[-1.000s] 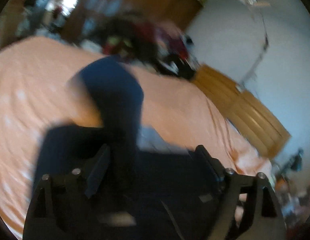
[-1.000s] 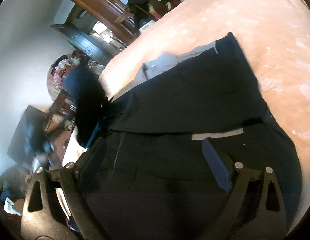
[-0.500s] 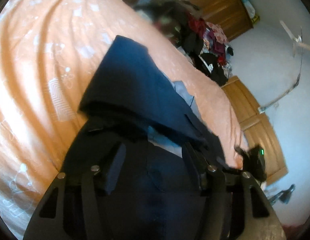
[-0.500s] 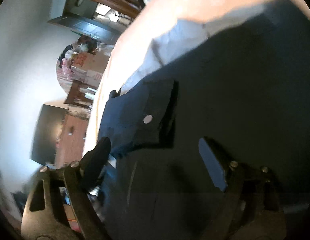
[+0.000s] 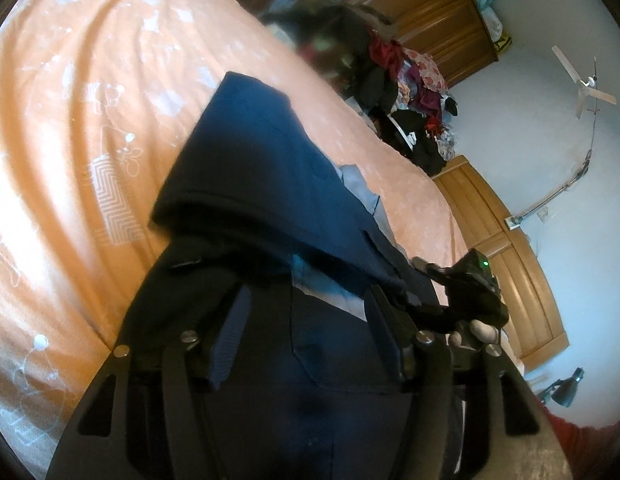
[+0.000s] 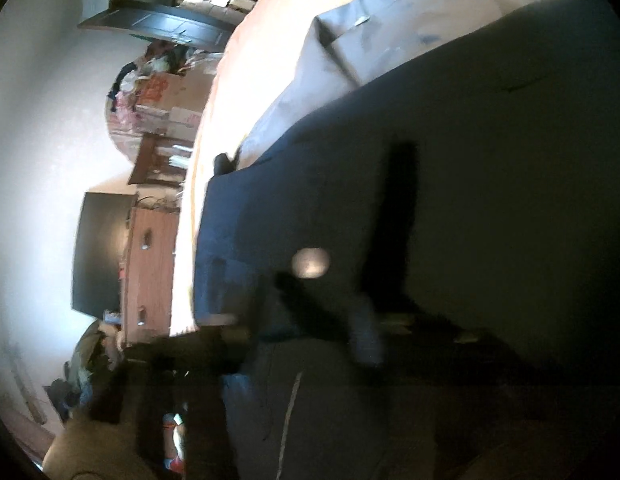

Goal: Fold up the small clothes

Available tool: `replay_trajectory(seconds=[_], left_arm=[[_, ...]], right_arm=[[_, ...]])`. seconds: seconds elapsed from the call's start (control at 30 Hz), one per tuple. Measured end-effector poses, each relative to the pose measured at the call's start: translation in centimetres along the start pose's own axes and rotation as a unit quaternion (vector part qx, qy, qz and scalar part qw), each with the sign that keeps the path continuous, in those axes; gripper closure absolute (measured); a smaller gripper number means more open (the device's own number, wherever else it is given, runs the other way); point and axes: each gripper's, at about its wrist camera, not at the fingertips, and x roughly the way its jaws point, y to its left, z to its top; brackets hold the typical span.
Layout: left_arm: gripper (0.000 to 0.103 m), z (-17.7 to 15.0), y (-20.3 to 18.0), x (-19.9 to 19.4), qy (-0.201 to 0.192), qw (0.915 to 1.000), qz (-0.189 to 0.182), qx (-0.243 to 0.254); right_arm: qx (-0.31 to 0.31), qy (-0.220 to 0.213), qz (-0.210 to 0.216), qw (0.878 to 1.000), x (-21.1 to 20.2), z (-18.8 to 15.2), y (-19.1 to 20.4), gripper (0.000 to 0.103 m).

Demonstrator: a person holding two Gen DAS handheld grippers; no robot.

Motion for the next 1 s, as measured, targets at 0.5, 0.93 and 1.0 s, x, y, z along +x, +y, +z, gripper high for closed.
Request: replay_trajectory(seconds=[0.5,0.93,1.0], left_arm=[[0.040,-0.5,-0.2,-0.2,-0.008,0.9999,-0.009,0.000],[0.039,-0.3,-0.3,0.1,-0.002,1.0000,0.005,0.003],[0.036,-0.4,-0.9,0.2,0.002,0.9998,0.014,0.012]], right_arm=[[-0.005,-0.182,-0.051,0.982,-17.6,-2.3,-4.5,0.101],[-0.016,-0.191,-0.191,0.963,-19.0,-4.4,-5.5,0.075],[-0.050,-0.215,-0.189,0.957,-19.8,-4.5,-3.8,0.067]])
